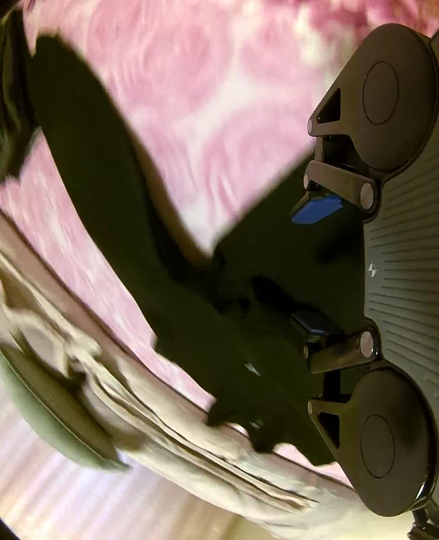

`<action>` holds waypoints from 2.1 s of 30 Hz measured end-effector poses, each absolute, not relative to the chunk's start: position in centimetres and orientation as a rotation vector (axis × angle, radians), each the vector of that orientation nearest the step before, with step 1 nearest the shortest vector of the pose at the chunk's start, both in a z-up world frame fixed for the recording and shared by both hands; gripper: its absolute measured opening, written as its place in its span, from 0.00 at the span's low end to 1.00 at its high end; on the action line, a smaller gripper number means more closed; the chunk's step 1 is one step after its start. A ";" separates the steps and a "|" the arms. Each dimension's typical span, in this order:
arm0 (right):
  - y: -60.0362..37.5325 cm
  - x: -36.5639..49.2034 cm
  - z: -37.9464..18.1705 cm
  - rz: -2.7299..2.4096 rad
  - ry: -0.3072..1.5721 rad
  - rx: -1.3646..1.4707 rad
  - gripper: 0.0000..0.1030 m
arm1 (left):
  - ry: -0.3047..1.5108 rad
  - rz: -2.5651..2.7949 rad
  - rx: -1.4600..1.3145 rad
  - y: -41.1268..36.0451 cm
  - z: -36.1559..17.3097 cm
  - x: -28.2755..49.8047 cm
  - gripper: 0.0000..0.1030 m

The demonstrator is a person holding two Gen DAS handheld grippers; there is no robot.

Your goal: Fold clothes

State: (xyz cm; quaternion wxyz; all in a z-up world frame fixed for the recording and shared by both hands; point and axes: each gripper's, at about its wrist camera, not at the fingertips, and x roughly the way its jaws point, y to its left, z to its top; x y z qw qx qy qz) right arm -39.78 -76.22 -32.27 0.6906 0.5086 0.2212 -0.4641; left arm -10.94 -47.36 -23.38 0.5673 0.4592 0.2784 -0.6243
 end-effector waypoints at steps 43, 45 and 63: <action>-90.4 -41.4 -16.1 -0.985 0.297 0.396 0.09 | 0.714 -1.327 1.069 -55.7 -22.5 -23.6 0.92; -85.6 -35.2 -13.2 -0.847 0.263 0.264 0.09 | 0.720 -1.306 1.041 -53.3 -22.1 -21.2 0.92; -58.8 -13.5 -26.8 -0.371 0.734 0.114 0.80 | 0.862 -1.093 0.926 -39.5 -23.5 -2.7 0.92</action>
